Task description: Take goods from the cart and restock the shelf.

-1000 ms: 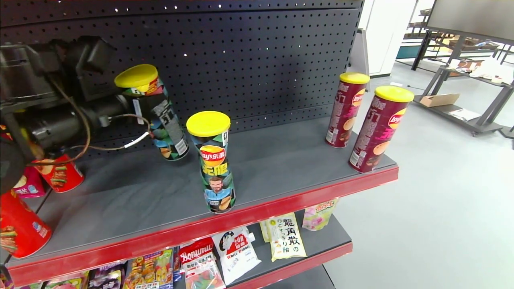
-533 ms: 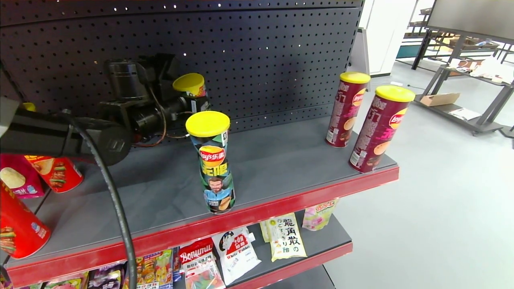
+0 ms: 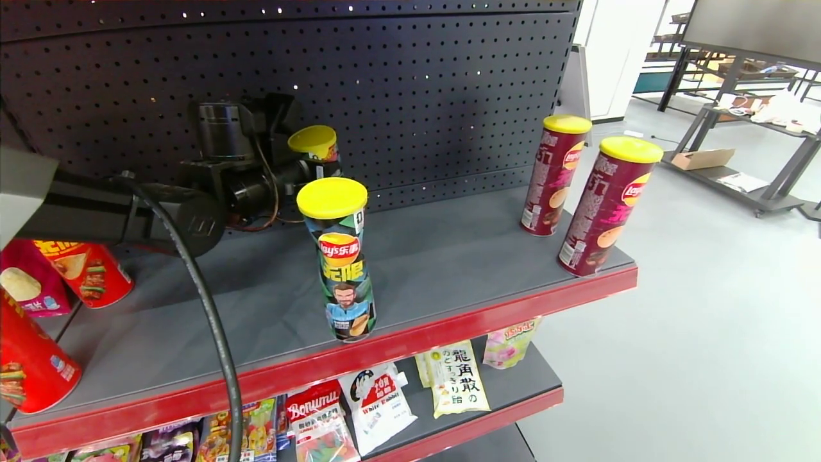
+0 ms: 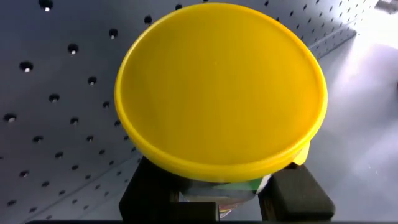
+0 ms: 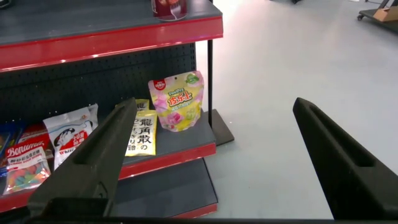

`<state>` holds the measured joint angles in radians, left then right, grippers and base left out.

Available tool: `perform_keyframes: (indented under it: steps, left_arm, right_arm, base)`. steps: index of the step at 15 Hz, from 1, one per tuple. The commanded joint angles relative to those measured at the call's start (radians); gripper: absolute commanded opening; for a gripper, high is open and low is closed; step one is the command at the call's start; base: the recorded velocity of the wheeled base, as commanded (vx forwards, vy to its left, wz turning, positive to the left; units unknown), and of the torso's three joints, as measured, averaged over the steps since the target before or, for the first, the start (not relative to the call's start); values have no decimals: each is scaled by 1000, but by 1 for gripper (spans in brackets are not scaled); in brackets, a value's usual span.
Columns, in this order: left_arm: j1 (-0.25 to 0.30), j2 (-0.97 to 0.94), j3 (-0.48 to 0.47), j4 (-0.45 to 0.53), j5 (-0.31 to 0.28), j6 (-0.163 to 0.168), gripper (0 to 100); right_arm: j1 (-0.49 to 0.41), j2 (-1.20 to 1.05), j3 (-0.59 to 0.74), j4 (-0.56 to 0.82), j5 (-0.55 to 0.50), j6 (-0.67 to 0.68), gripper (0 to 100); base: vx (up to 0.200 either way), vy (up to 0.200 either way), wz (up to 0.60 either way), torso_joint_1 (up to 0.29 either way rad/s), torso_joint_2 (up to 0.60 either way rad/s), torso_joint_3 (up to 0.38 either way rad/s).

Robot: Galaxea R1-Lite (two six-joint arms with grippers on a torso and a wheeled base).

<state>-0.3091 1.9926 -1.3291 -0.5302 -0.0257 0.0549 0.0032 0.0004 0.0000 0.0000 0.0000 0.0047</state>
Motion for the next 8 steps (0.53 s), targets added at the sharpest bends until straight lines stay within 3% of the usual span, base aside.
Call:
perform_keyframes:
  steps: [1,8]
  left_arm:
    - [-2,-49,2,38,-2,0,0]
    - [-15,-93,38,93,-2,-3,0]
  right_arm:
    - [0,0,0,0,0,0,100]
    - [0,0,0,0,0,0,100]
  base:
    - [0,0,0,0,0,0]
    - [0,0,0,0,0,0]
